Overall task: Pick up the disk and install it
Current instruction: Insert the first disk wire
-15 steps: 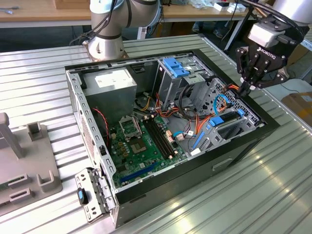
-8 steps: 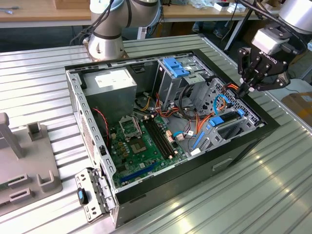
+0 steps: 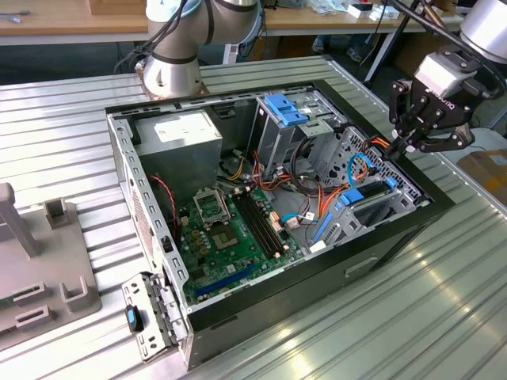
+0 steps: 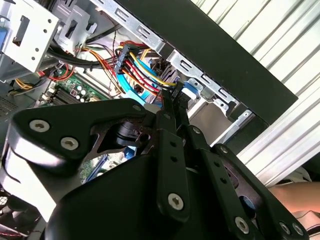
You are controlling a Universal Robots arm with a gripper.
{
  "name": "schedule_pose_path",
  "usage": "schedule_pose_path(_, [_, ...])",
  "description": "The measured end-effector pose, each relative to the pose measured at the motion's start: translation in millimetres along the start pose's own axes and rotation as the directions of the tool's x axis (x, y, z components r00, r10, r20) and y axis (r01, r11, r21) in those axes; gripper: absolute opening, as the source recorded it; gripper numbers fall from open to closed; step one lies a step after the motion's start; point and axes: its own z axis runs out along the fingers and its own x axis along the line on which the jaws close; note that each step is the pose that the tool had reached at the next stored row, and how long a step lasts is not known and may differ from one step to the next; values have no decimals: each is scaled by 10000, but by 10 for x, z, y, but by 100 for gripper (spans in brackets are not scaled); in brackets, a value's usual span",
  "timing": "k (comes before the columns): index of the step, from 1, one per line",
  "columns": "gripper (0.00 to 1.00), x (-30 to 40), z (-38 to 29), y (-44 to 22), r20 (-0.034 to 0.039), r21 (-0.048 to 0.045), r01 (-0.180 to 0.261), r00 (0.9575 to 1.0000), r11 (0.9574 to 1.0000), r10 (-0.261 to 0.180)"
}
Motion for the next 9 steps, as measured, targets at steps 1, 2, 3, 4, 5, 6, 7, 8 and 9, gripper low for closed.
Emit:
schedule_pose_path(1, [16,2,4,10,-6,49,5,10000,10000,-5])
schedule_pose_path(2, [16,5,9,21,-21,114,11,10000,9999,-10])
schedule_pose_path(3, [16,6,12,26,-34,154,15,10000,9999,-14])
schedule_pose_path(4, [16,10,20,34,-74,226,15,10000,9997,-13])
schedule_pose_path(5, [16,11,29,34,-162,259,-41,9999,9997,45])
schedule_pose_path(6, [16,12,37,36,-225,276,-103,9997,9996,110])
schedule_pose_path(7, [16,13,45,37,-278,291,-165,9995,9994,173])
schedule_pose_path(8, [16,12,47,43,-288,296,-194,9994,9994,202])
schedule_pose_path(9, [16,12,46,49,-290,302,-200,9994,9993,208])
